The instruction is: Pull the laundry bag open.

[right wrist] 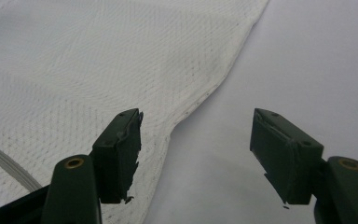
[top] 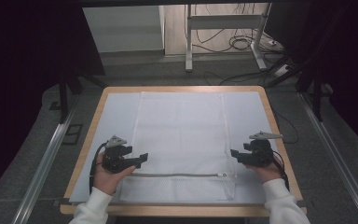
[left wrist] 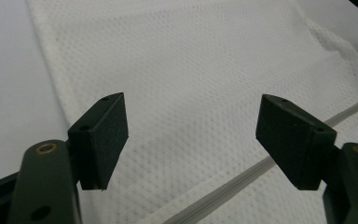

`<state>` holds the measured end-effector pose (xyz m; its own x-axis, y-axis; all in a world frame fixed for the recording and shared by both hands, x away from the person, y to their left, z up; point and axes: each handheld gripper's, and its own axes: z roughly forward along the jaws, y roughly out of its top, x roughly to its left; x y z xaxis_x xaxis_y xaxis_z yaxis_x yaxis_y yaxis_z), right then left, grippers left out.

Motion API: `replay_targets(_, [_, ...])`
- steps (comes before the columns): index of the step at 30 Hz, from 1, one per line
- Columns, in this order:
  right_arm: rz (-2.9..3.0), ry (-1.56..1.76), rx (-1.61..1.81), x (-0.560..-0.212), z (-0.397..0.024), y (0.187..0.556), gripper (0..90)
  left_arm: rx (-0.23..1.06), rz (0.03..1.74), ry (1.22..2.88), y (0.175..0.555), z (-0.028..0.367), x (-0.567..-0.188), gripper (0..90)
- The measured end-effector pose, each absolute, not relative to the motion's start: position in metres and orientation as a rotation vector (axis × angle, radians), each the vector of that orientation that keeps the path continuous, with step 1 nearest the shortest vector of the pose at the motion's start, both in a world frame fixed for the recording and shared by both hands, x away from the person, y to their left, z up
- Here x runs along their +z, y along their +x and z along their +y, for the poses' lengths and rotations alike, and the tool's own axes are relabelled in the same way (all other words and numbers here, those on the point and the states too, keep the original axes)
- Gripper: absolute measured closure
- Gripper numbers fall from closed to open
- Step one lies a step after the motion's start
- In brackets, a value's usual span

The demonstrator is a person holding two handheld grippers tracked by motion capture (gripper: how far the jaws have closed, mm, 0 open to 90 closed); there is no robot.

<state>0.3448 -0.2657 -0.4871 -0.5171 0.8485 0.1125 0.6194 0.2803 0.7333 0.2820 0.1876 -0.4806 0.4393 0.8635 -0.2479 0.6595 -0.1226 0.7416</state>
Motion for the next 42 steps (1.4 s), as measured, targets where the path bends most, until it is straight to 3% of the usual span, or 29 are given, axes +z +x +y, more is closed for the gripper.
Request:
replay_targets(12, [2.237,1.342,1.097,-0.485,-0.272,0.342,32.7,0.300,1.236,1.885,0.280,0.167,-0.472,26.4])
replay_targets(42, [2.203,1.343,1.079,-0.484,-0.277,0.341,32.4,0.130,1.143,1.965,0.279,0.114,-0.475,31.4])
